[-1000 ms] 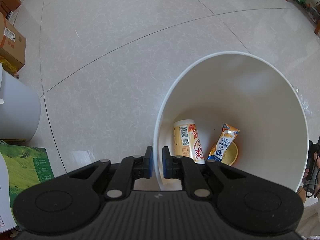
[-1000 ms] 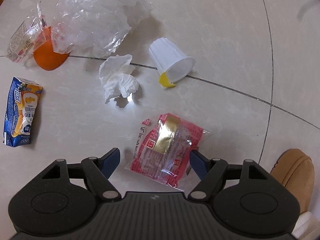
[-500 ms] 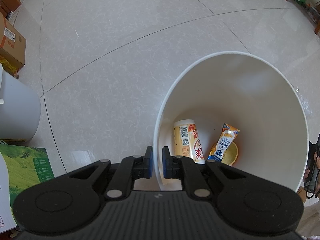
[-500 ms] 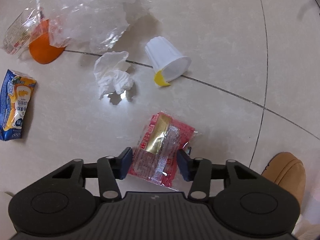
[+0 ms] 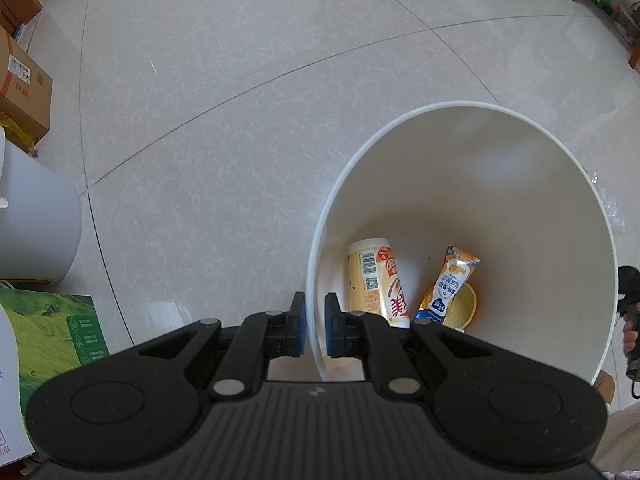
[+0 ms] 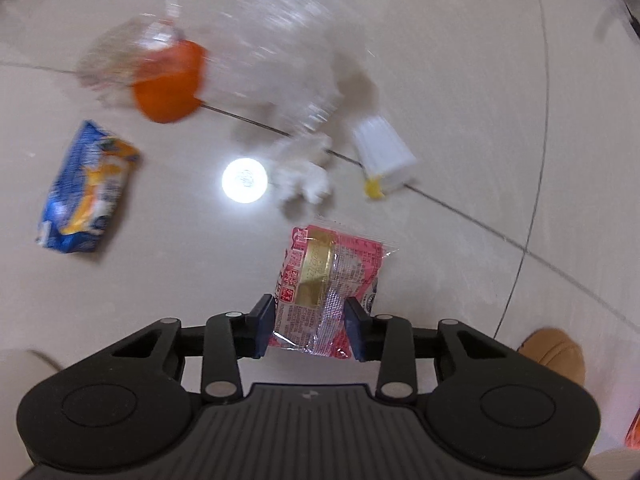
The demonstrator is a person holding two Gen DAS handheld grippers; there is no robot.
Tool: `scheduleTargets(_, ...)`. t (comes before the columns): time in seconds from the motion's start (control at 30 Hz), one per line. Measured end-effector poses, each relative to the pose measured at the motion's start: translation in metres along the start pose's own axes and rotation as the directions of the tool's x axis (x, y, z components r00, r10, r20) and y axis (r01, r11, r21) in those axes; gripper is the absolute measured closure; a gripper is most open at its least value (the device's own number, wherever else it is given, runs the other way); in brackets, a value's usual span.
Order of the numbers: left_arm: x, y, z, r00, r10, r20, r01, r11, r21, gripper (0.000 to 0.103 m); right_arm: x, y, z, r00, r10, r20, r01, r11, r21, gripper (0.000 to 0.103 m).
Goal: Organize objects
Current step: 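Carry the pink packet over the bin and release it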
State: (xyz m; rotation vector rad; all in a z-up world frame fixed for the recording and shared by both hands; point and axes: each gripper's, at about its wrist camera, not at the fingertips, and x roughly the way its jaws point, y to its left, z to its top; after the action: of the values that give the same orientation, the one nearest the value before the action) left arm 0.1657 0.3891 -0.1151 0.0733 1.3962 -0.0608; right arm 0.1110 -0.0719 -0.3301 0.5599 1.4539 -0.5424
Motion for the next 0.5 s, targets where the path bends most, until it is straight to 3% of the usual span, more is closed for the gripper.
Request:
scheduleTargets(0.2, 0.0, 0.0, 0.0, 1.0, 0.002, -0.001, -0.002, 1.0, -0.001, 0.096, -0.058, 0.038, -0.003, 0.997, 0.061, 0.055, -0.049, 0.977, -0.206, 0.061)
scheduleTargets(0.37, 0.0, -0.002, 0.001, 1.0, 0.011, 0.0, -0.011, 1.0, 0.006, 0.096, -0.132, 0.074, -0.018, 0.982, 0.156, 0.106, -0.098, 0.902, -0.42, 0.061)
scheduleTargets(0.5, 0.0, -0.002, 0.001, 1.0, 0.006, -0.003, -0.006, 1.0, -0.003, 0.096, -0.188, 0.095, -0.03, 0.962, 0.254, 0.1, -0.166, 0.834, -0.526, 0.061)
